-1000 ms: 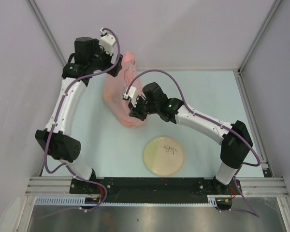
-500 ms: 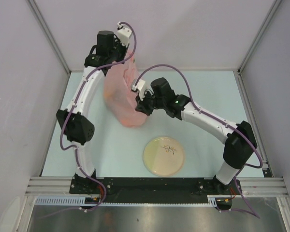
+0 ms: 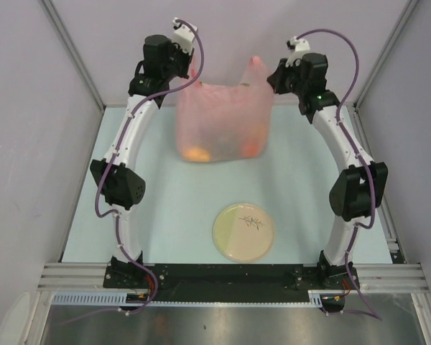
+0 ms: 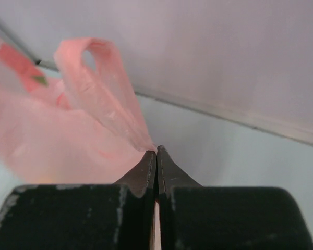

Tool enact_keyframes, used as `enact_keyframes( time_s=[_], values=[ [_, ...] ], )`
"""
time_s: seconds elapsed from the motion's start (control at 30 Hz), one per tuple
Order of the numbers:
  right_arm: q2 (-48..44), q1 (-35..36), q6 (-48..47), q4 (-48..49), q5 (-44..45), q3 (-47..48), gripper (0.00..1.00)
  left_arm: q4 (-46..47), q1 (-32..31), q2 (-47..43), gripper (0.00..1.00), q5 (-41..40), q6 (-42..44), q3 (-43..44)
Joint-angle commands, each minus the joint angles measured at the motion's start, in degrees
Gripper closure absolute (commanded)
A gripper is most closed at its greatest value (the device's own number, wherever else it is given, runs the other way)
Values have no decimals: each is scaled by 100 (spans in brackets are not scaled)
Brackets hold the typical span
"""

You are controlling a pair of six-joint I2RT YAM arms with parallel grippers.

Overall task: Take the fake fruits out of the plastic bag
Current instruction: Adjust the plastic bag at the center of the board.

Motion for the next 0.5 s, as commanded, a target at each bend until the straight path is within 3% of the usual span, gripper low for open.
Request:
enact_keyframes(
  time_s=[0.0,0.1,0.2,0.3,0.47],
  values=[
    [538,-220,224,511,400,1349,100,1691,-45,-11,100,-104,179,718],
    [496,-351,-13,599,611,1580,100,1841,-220,114,100,-61,160,1415],
    [-4,-448,-320,590,805,1011,100,1799,-458,-569,100,333,197,732],
    [-830,-510,-645,547,831,-314,100,1605,-686,-1429,100,897,39,-480],
    [-2446,-519,-1235,336,946,-2749,100,1674,-932,-2890,100,1091,-365,-3642]
  ],
)
